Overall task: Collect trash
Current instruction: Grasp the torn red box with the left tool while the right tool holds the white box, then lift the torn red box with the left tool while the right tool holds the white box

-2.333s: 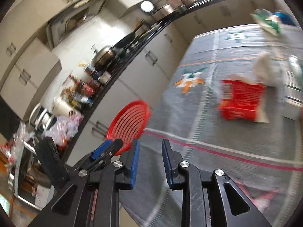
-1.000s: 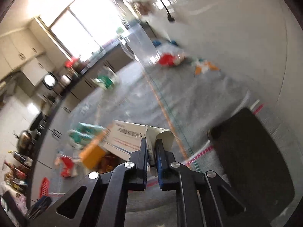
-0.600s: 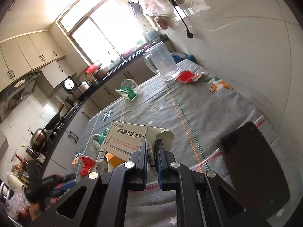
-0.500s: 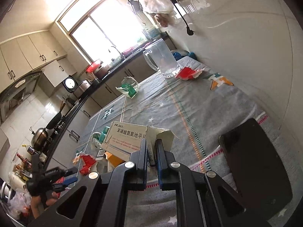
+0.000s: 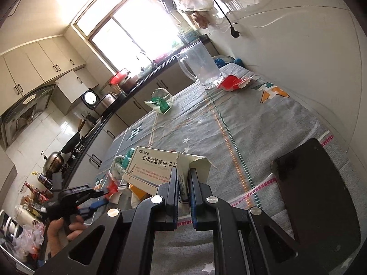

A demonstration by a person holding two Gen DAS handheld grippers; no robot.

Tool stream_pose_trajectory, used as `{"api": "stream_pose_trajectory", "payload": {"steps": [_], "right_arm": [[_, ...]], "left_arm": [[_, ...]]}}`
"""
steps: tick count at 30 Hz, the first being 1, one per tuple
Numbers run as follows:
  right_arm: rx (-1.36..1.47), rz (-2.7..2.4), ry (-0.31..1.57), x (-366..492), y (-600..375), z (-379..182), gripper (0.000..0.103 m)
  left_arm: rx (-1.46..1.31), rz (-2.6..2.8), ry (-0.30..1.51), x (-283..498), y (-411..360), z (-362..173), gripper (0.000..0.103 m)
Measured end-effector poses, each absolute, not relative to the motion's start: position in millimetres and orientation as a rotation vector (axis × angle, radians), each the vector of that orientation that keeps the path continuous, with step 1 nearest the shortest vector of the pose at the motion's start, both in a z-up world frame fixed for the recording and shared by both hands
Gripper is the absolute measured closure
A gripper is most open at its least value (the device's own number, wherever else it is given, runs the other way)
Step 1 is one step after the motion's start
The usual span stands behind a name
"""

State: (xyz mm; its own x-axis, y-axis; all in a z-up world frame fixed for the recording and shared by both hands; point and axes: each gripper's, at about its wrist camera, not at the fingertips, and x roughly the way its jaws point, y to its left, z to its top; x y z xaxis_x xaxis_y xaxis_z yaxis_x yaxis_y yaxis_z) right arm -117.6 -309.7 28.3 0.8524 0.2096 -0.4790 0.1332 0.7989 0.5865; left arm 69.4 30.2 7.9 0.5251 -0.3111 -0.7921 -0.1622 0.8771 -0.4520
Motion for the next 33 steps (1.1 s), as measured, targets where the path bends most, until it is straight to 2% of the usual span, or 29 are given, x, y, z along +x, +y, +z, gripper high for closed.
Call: {"api": "stream_pose_trajectory", "payload": {"steps": [10, 22, 33], "right_arm": [[0.657, 0.054, 0.559, -117.0, -310.3, 25.9, 0.093], [0.619, 0.107, 0.562, -114.1, -287.8, 31.5, 0.093], [0.57, 0.179, 0.585, -110.8, -250.4, 35.2, 0.093]], "left_arm": [[-0.427, -0.185, 0.985, 71.2, 25.3, 16.8, 0.085], [-0.17, -0.252, 0.814, -3.0, 19.1, 49.4, 0.089], [-0.09, -0.234, 0.758, -49.7, 42.2, 57.0, 0.089]]}}
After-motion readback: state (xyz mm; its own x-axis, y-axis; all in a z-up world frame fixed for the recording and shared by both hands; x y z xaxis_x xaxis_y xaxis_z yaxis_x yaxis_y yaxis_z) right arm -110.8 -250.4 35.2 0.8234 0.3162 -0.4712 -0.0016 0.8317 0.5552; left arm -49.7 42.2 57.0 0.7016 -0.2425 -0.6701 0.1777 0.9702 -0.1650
